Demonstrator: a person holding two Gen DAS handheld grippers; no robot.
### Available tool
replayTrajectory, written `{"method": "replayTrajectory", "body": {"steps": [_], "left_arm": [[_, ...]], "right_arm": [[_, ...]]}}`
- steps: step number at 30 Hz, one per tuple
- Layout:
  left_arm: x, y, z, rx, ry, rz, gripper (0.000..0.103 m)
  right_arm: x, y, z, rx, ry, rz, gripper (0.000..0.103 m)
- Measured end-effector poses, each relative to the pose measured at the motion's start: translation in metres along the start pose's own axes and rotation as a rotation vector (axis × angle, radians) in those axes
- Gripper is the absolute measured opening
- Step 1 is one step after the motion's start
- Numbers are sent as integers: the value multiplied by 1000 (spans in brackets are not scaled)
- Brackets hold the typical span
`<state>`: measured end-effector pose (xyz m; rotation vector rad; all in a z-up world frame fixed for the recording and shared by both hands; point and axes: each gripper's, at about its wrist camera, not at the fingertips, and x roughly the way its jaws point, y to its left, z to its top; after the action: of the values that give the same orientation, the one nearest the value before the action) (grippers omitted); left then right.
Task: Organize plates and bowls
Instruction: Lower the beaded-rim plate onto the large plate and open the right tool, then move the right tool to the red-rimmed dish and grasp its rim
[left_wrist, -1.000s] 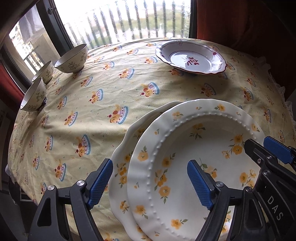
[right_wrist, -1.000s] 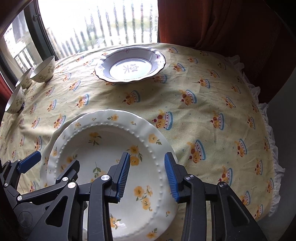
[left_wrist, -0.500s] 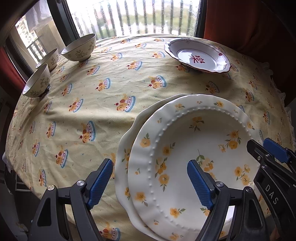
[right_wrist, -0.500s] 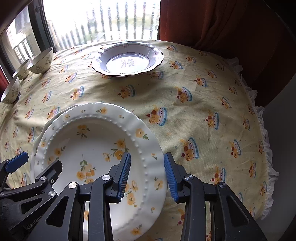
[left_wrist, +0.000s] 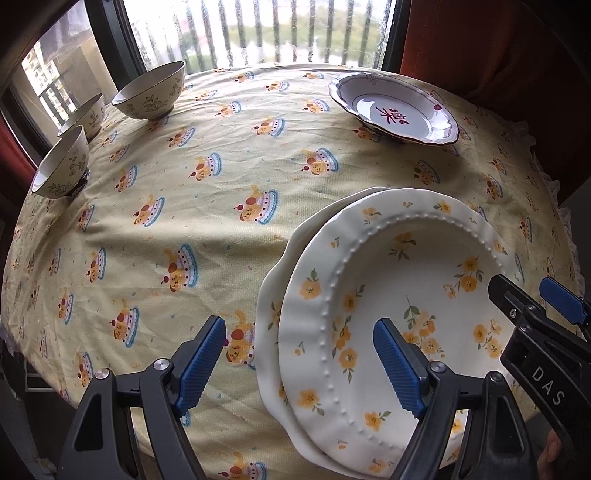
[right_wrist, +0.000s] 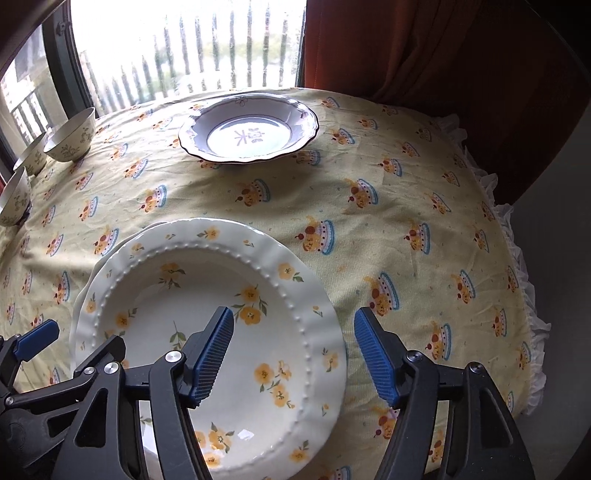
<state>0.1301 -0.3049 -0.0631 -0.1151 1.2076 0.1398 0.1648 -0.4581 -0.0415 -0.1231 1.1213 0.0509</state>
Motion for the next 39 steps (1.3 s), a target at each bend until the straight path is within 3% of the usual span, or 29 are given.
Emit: {"method": "replayTrajectory", "body": {"steps": [7,10,13,15,21,32,39], "left_arm": [[-5,14,12,68,-14,-34,84],[-4,22,15,86,-12,-46,84],[-2,29,19,106,-3,-58,83],[0,34,22,113,-3,-59,84],[-1,37,39,125,-15,-91,84],[-18,20,106,91,-113,-77,84],[-6,-4,150,63,-147,-45,84]], "right_arm": [[13,-7,-5,151,99,-5,66],[10,1,-9,169,81,-35,65],[7,25,-8,147,77,30,62],[5,41,-6,122,67,3,61],[-7,41,4,171,36,0,62],[-12,21,70,156,-21,28,63],[5,3,122,164,-63,75,63]]}}
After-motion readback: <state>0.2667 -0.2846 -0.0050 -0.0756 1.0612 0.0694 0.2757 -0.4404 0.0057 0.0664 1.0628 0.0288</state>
